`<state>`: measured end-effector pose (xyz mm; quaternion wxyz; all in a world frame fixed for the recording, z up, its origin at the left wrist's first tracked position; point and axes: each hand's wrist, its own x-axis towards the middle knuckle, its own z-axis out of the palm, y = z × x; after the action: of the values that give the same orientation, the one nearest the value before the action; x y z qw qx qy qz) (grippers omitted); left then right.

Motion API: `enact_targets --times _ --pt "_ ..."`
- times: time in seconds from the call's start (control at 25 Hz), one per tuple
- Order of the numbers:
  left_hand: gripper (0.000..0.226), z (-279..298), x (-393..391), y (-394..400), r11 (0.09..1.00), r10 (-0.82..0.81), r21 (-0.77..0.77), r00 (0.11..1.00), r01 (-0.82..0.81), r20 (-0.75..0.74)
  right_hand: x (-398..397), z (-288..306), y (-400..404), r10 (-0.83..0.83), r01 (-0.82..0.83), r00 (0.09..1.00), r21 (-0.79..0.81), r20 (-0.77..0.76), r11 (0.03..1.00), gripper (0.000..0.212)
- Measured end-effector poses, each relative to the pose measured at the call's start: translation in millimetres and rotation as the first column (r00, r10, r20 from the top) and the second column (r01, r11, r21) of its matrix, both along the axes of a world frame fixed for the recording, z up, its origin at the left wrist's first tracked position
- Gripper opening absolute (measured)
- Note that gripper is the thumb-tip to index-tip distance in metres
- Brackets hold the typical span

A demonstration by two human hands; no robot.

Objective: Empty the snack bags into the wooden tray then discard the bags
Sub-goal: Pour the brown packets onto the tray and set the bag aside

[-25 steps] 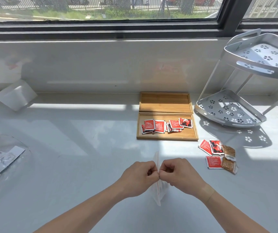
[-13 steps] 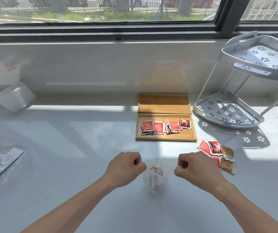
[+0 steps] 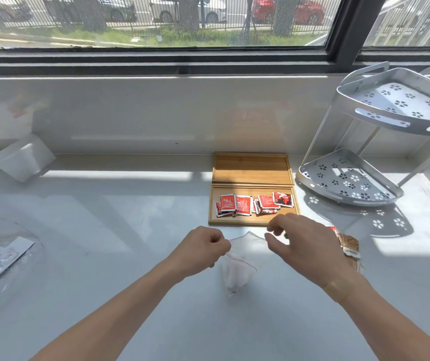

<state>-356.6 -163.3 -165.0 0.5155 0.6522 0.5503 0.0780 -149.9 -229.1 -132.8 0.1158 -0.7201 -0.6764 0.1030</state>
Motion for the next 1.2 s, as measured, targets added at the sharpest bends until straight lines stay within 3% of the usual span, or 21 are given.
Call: enact_targets --times 0.08,0.16,0.24,0.4,0.52,0.6,0.72,0.8,1.0,1.2 --pt "0.025 2.0 7.2 2.9 0.998 0.064 -0.024 0.997 -0.063 0.050 -20.5 1.7 2.8 0.095 -0.087 0.989 0.070 -0.112 0.994 0.028" --pt "0.025 3.8 12.2 6.1 0.993 0.112 -0.038 0.989 -0.108 0.099 -38.8 -3.5 10.4 0.164 -0.166 0.983 -0.016 -0.081 0.986 0.035" --pt "0.025 5.6 13.0 9.1 0.990 0.137 -0.047 0.981 -0.132 0.139 -48.8 -10.7 20.3 0.174 -0.177 0.984 -0.050 -0.046 0.983 0.027" --pt "0.028 -3.6 -2.4 19.3 0.957 0.290 -0.068 0.925 -0.282 0.246 -50.1 -14.7 38.7 0.137 -0.138 0.981 0.005 -0.138 0.990 0.015" --pt "0.018 -37.5 -15.4 25.0 0.853 0.506 -0.242 0.846 -0.461 0.170 -47.8 -4.3 53.3 0.138 -0.128 0.969 0.057 -0.206 0.990 0.015" --pt "0.025 -62.1 -15.0 23.5 0.774 0.557 -0.418 0.826 -0.476 0.091 -44.0 4.2 63.4 0.143 -0.122 0.947 0.091 -0.288 0.988 0.013" --pt "0.031 -84.7 -5.7 25.5 0.676 0.605 -0.640 0.770 -0.364 0.202 -37.4 16.3 79.0 0.150 -0.111 0.910 0.122 -0.386 0.986 0.010" --pt "0.030 -89.2 -1.3 31.3 0.666 0.615 -0.697 0.725 -0.266 0.311 -31.2 21.4 89.3 0.151 -0.102 0.895 0.137 -0.420 0.985 0.008" --pt "0.029 -87.1 1.6 59.4 0.708 0.619 -0.651 0.685 -0.274 0.385 -1.4 24.1 117.3 0.135 -0.064 0.894 0.178 -0.427 0.982 0.005" --pt "0.020 -68.6 7.5 115.9 0.760 0.638 -0.383 0.715 -0.525 0.287 41.5 5.1 158.3 -0.011 0.060 0.925 0.118 -0.379 0.991 0.003"
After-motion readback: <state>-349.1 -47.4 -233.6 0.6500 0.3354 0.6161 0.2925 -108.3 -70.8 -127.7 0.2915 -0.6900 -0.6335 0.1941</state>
